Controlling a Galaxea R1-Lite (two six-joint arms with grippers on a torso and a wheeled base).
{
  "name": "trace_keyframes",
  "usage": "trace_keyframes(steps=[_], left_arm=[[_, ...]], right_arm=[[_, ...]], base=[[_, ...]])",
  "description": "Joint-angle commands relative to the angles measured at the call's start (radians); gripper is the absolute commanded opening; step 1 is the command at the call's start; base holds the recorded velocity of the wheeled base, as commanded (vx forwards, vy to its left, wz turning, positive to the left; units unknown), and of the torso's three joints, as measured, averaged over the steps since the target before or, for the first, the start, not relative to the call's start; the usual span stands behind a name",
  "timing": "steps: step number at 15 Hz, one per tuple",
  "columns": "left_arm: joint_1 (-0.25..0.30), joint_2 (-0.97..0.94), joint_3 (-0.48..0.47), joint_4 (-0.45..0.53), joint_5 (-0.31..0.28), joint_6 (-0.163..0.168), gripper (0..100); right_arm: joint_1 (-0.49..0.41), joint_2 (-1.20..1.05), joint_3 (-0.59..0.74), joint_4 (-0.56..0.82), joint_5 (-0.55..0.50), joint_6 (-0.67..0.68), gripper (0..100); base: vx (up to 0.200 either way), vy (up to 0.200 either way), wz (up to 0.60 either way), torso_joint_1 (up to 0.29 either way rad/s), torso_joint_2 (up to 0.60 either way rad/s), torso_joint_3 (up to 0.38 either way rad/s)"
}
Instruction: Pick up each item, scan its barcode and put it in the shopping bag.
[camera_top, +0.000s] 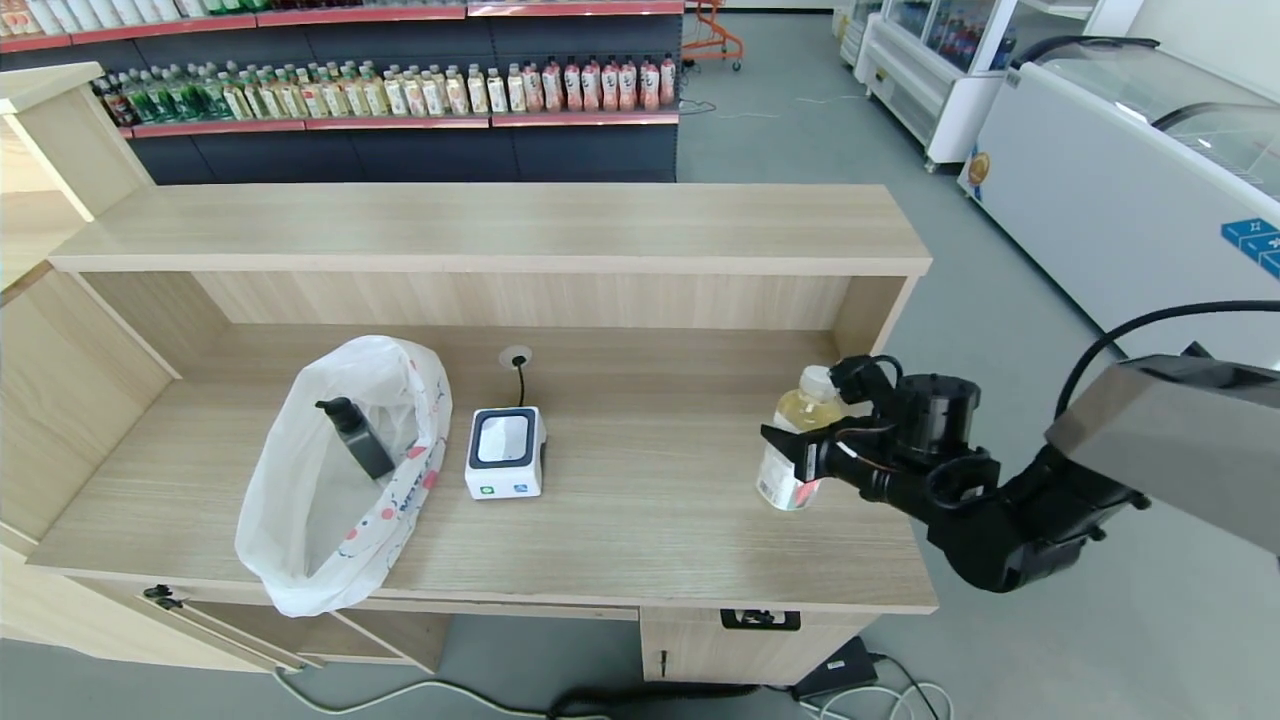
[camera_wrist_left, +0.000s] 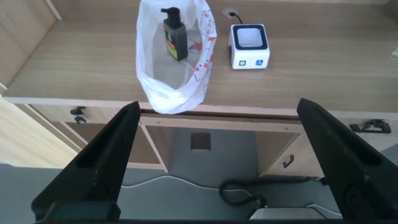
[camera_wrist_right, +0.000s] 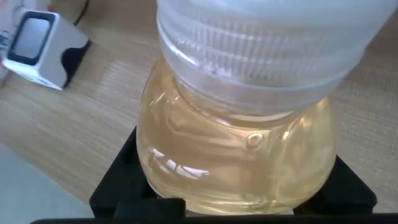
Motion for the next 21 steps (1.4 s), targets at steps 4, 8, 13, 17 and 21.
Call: trace_keyframes(steps=[4,8,13,17,21], left_arm=[[0.000,0.000,0.000,0.000,0.000,-0.001,100],[0.000,0.000,0.000,0.000,0.000,0.001,100],[0.000,0.000,0.000,0.000,0.000,0.001,100],[0.000,0.000,0.000,0.000,0.000,-0.001,100],[0.000,0.000,0.000,0.000,0.000,-0.001,100]], right_arm=[[0.031,-0.394,0.243,0.018,0.372,0.245,0],[0.106,-0.392,0.319,-0.055,0.510,0.260,0],[0.214,-0.315,0.342,-0.207,0.559,0.315,0],[0.261,-0.299,0.341,-0.232,0.559,0.318,0],[0.298,-0.288,0.338,-0.251,0.559,0.320,0]], base=[[0.000,0.000,0.00,0.000,0.00,0.000],[0.000,0.000,0.00,0.000,0.00,0.000],[0.000,0.000,0.00,0.000,0.00,0.000],[0.000,0.000,0.00,0.000,0.00,0.000],[0.000,0.000,0.00,0.000,0.00,0.000]])
